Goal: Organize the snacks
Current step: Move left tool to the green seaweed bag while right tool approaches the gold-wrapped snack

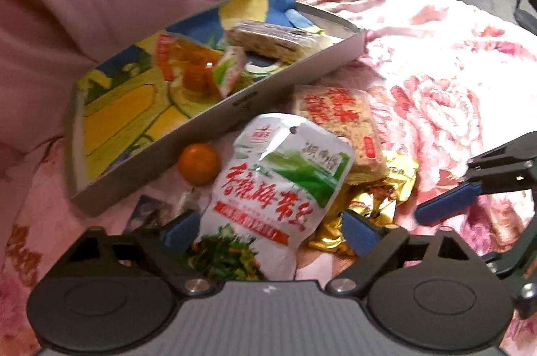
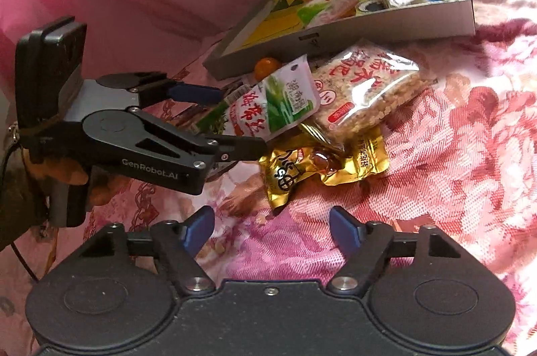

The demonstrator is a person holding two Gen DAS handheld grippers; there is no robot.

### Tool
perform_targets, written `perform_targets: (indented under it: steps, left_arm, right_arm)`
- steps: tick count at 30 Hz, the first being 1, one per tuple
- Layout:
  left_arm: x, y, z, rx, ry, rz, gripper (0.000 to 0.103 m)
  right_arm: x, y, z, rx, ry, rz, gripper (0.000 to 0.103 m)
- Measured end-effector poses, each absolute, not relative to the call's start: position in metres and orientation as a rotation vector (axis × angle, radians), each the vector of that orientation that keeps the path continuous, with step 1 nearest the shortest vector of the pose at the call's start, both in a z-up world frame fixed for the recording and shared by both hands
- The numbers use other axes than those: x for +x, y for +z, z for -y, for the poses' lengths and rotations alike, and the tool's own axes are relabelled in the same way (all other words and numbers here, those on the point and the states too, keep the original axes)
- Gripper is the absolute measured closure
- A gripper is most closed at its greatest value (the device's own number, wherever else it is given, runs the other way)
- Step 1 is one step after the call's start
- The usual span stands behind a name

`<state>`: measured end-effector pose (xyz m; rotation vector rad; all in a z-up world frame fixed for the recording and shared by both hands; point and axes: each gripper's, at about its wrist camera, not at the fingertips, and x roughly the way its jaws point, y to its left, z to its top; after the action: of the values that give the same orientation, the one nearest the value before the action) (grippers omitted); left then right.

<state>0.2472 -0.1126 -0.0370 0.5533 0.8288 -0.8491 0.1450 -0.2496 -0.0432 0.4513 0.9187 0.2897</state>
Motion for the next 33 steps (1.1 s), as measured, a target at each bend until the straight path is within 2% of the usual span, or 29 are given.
perform_targets:
  steps: [7, 11, 18, 25, 28, 33]
  left_arm:
    - [0.259, -0.041, 0.121, 0.614, -0.916, -0.846, 0.020]
    - [0.271, -0.043, 0.124, 0.601, -0.921, -0.876, 0.018]
    - [0.285, -0.051, 0.135, 0.622, -0.942, -0.919, 0.013]
    - [0.290, -0.049, 0.127, 0.544, -0.931, -0.943, 0.020]
    - [0.288, -0.048, 0.125, 0.523, -0.915, -0.946, 0.022]
    - [0.282, -0.045, 0.118, 0.472, -0.886, -0.962, 0.024]
  right_arm:
    - [0.154, -0.047, 0.255, 0.502, 0.256, -0.911, 0.047]
    - [0.159, -0.053, 0.266, 0.614, 0.230, -0.908, 0.055]
    - [0.163, -0.062, 0.277, 0.743, 0.184, -0.883, 0.059]
    - [0.166, -0.068, 0.283, 0.809, 0.161, -0.858, 0.060]
    - [0.164, -0.069, 0.287, 0.829, 0.135, -0.862, 0.072]
    - [0.164, -0.070, 0.292, 0.864, 0.121, -0.873, 0.074]
